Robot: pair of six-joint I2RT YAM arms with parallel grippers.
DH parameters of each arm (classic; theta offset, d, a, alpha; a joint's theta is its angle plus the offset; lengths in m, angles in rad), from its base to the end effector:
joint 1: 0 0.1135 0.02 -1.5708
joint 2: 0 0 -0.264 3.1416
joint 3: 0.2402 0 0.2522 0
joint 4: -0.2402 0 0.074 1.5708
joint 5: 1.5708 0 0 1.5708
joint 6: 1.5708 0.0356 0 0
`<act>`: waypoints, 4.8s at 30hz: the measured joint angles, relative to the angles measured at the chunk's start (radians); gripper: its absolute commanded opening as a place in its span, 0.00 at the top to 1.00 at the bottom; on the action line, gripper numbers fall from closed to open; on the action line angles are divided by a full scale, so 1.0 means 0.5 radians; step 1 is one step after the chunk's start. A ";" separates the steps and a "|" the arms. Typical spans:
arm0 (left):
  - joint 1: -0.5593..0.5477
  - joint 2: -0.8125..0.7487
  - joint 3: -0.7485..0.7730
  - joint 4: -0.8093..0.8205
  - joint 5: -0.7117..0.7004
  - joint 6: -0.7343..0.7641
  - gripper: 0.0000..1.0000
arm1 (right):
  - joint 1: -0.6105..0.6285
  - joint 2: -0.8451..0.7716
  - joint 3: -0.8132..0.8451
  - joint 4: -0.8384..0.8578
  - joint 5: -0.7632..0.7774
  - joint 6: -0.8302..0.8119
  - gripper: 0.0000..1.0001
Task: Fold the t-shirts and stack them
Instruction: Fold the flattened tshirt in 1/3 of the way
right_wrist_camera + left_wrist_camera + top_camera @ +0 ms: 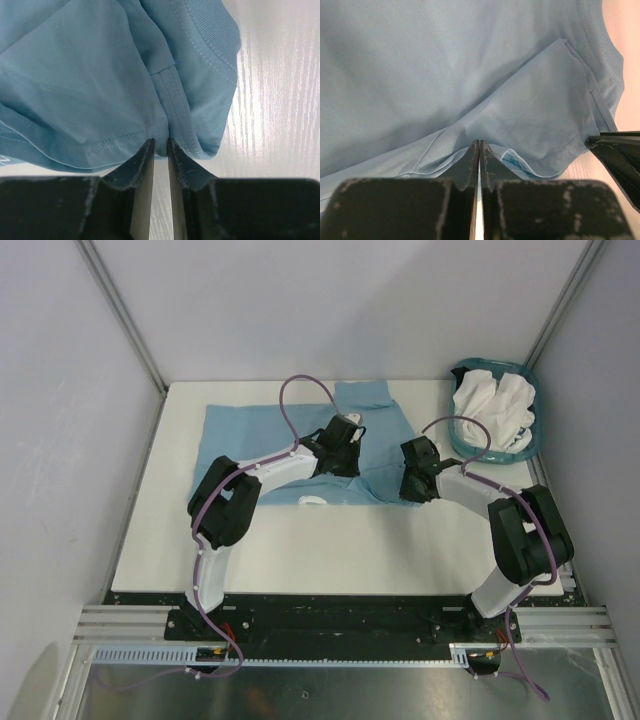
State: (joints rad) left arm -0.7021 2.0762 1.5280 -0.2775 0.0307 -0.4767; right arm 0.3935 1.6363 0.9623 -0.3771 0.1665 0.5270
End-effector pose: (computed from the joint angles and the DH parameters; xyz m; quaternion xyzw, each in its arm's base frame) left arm 0.3524 -0.2995 0.1875 0.1103 0.9248 -0.2142 0.2946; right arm 0.2981 0.1174 0.1762 0.0856 0.9595 0.0417 0.2651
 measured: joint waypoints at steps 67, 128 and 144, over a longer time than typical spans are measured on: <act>-0.028 -0.092 -0.084 -0.001 0.058 0.187 1.00 | 0.000 -0.009 0.000 0.015 -0.006 0.038 1.00; 0.941 -1.037 -1.037 0.023 -0.268 -0.468 0.51 | -0.185 -0.081 0.263 0.052 -0.045 0.024 0.59; 1.592 -1.447 -1.635 -0.153 -0.231 -0.640 0.55 | -0.210 -0.298 -0.249 0.111 -0.082 0.088 0.63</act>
State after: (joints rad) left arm 0.0937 1.3529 0.7105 -0.3538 -0.0849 -0.7967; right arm 0.2886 1.4876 0.8379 -0.3218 0.1253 0.5709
